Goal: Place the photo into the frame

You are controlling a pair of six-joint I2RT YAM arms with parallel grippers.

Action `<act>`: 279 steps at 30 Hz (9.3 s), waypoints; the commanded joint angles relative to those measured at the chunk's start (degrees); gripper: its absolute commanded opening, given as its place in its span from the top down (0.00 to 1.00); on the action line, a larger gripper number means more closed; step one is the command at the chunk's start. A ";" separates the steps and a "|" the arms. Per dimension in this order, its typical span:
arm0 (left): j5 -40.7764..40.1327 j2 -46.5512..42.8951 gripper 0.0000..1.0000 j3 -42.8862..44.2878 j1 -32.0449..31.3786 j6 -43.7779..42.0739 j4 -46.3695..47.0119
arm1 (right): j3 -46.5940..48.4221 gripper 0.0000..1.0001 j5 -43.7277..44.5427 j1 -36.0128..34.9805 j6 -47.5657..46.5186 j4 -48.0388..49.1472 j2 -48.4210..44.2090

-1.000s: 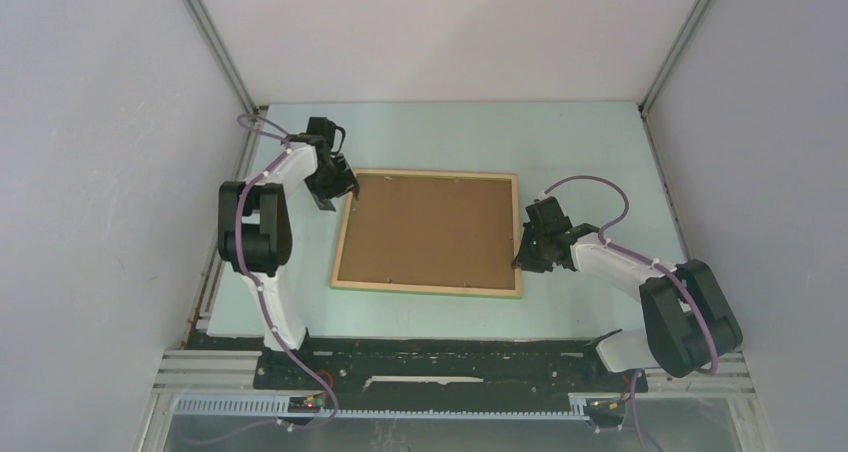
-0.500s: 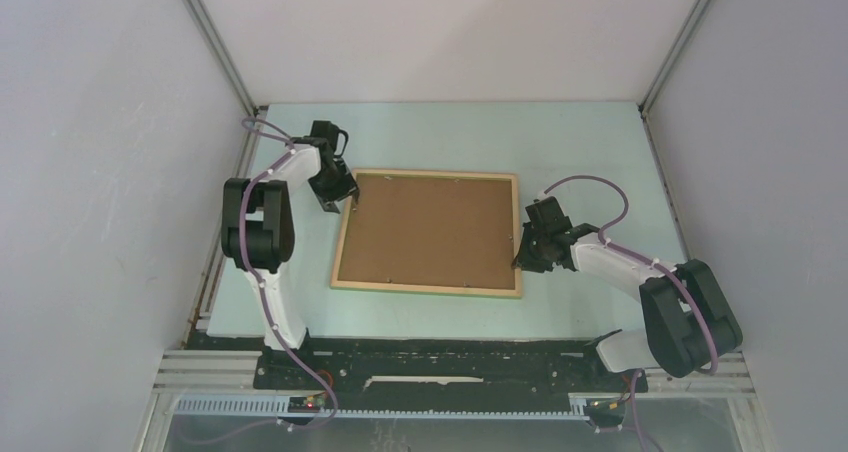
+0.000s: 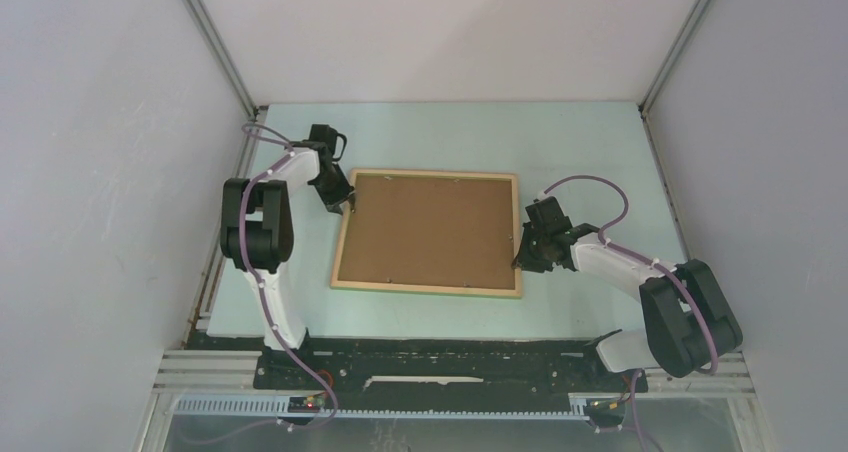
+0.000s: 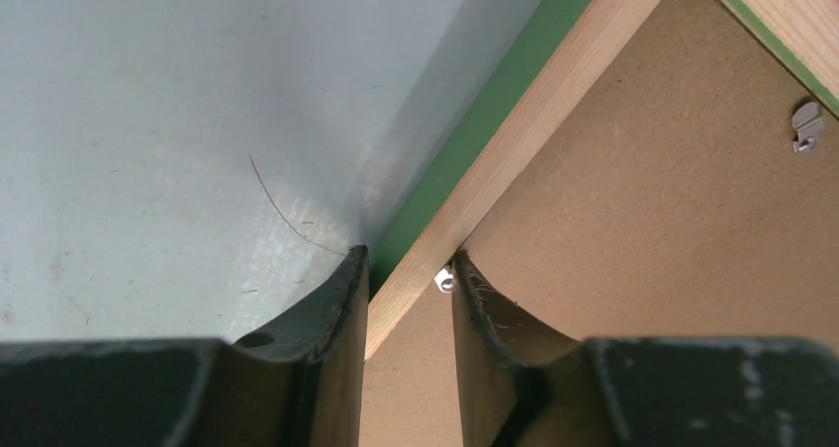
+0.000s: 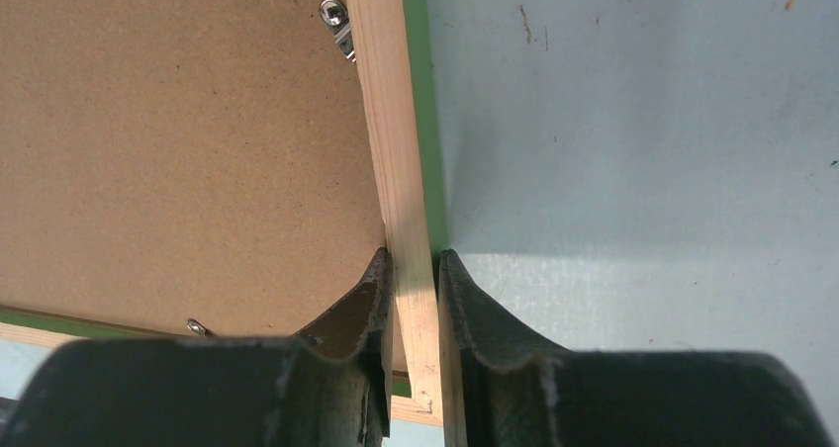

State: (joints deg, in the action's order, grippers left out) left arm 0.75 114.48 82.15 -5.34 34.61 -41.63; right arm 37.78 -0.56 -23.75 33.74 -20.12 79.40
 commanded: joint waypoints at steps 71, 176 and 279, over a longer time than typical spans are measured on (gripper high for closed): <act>20.52 -56.09 0.00 -50.20 -21.99 7.27 20.58 | 64.16 0.22 5.09 4.53 -14.75 -20.04 34.43; 3.25 -16.26 0.08 -14.75 -14.72 -23.04 -5.46 | 11.09 0.96 -3.18 8.56 -11.06 1.22 13.73; 12.86 -55.08 0.11 -45.62 -44.19 -7.69 43.03 | 18.10 1.00 -13.39 11.09 -3.16 -14.25 3.72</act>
State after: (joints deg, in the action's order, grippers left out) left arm 16.75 62.15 38.48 -44.01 31.99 -7.14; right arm 51.88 -9.23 -13.04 28.08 -32.82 86.19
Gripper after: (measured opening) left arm 0.857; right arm 0.257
